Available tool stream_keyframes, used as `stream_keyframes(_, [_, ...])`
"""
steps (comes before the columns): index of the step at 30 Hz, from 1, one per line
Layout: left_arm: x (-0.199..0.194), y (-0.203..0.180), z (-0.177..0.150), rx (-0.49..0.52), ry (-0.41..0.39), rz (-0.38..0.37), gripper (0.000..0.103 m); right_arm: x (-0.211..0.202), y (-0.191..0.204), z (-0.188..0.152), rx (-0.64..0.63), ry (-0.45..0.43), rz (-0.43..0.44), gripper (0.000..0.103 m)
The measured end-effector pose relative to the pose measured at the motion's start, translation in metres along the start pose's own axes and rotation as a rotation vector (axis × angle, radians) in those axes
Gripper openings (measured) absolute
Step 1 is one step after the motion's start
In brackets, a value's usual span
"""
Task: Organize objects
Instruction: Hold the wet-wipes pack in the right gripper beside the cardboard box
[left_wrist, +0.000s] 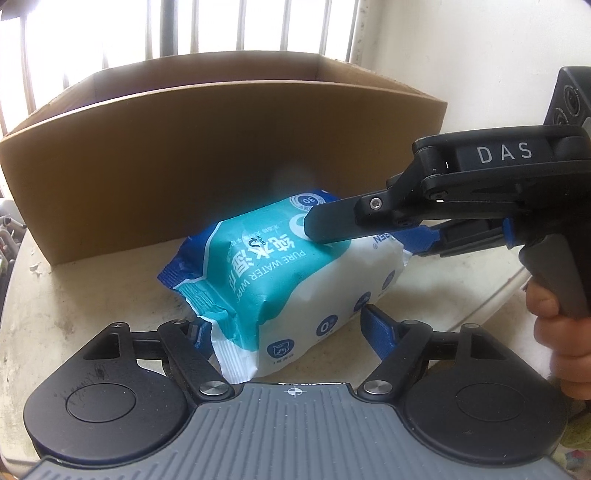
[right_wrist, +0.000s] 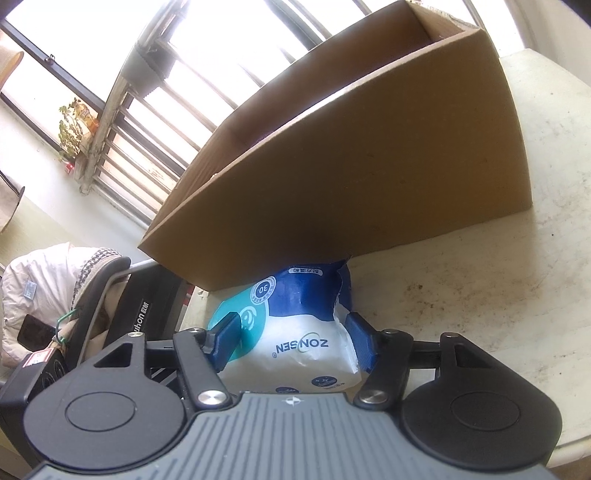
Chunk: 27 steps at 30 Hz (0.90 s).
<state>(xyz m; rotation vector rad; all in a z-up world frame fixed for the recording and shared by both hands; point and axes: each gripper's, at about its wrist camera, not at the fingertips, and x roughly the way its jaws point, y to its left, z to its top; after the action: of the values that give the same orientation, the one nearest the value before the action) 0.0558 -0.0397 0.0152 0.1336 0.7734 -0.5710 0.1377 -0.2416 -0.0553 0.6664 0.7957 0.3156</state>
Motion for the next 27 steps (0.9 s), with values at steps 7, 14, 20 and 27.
stream_keyframes(7, [0.006,0.003,0.001,0.007,-0.002,-0.005,0.078,-0.002,-0.004,0.0,0.011,-0.009,-0.003,0.066])
stream_keyframes(14, [0.002,0.011,0.003,0.003,-0.004,-0.039,0.078,-0.005,-0.002,0.0,-0.003,-0.017,-0.017,0.066])
stream_keyframes(20, [0.002,0.003,0.01,0.025,-0.004,-0.038,0.078,-0.01,-0.008,0.0,0.008,-0.027,-0.02,0.066])
stream_keyframes(27, [0.002,-0.008,0.009,0.025,0.001,-0.032,0.079,-0.011,-0.008,0.0,0.006,-0.032,-0.023,0.066])
